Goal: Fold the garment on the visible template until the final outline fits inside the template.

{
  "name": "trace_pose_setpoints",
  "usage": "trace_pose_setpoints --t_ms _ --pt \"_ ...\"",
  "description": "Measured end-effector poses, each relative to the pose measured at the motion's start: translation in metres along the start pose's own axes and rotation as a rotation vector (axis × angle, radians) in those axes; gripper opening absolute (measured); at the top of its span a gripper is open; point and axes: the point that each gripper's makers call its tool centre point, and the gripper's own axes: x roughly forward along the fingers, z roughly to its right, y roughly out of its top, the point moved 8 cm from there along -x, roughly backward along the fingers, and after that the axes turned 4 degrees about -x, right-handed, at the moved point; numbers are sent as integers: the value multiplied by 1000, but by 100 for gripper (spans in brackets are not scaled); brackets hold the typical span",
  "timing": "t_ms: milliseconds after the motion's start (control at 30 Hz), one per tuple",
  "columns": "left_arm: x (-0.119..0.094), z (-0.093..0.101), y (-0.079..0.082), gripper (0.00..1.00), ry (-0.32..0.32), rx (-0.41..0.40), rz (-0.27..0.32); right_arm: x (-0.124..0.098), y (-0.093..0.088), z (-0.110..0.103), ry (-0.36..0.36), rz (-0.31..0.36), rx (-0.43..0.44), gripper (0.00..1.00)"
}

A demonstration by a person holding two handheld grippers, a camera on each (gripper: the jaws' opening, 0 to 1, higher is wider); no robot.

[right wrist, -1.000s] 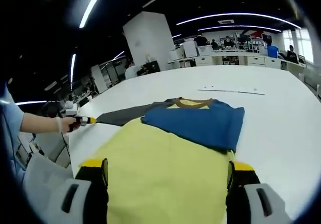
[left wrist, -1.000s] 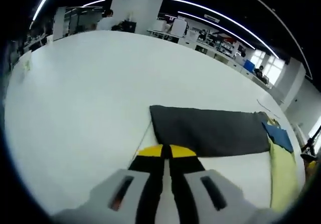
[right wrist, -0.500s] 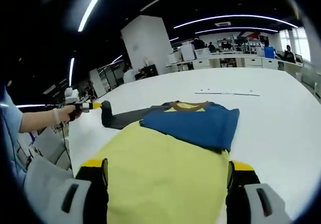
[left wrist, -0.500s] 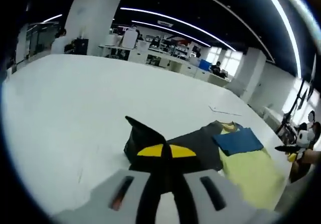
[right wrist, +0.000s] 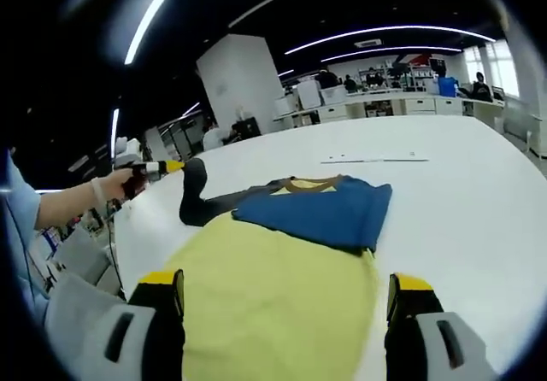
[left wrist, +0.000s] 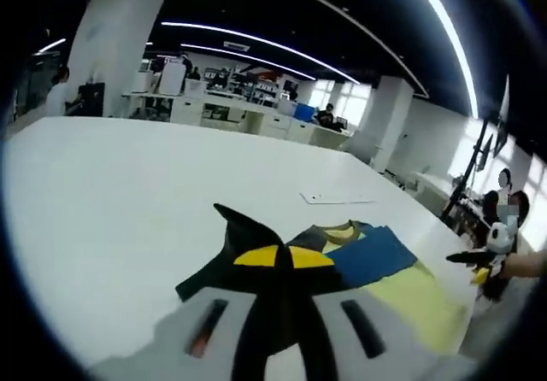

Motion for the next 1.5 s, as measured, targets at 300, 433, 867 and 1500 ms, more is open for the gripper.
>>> trace_pose_setpoints --t_ms 300,433,867,1500 --pt "53 52 12 0 -152 48 -10 -5 -3 2 -5 3 16 100" --pt "78 67 13 0 -203 73 -42 -7 -3 4 -10 2 18 100" --pt "132 119 6 0 -337 45 -65 -8 -6 10 -17 -10 27 100" --pt "190 218 -54 0 -516 76 -163 -28 -16 25 -72 -17 59 100"
